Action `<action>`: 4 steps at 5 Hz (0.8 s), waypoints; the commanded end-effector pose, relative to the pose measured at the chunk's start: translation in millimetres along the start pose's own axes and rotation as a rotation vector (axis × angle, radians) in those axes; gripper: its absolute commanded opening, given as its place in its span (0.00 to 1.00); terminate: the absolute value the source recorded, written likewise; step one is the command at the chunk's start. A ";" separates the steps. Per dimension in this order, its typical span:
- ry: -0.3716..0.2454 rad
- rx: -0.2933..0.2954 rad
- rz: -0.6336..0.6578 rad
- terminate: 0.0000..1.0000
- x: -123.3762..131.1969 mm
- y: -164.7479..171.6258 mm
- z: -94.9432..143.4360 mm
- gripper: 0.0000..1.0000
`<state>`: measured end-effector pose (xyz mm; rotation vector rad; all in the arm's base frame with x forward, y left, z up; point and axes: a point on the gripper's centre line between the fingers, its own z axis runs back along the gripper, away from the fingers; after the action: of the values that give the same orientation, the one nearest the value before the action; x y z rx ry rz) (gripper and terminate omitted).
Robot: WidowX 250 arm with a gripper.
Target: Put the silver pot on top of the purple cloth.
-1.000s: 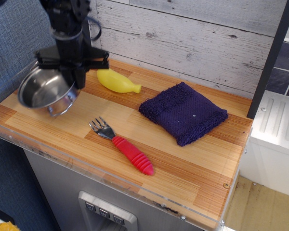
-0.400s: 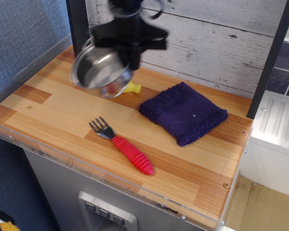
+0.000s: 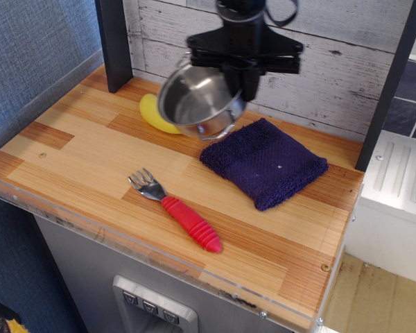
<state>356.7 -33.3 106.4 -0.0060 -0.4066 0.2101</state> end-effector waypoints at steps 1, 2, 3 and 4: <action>-0.002 -0.063 -0.141 0.00 -6.5 -33.8 -1.7 0.00; 0.022 -0.080 -0.185 0.00 -7.6 -44.2 -11.6 0.00; 0.054 -0.098 -0.239 0.00 -10.5 -51.4 -20.3 0.00; 0.075 -0.104 -0.248 0.00 -12.4 -52.8 -26.4 0.00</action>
<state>369.1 -84.2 63.5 -0.0569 -0.2953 -0.0485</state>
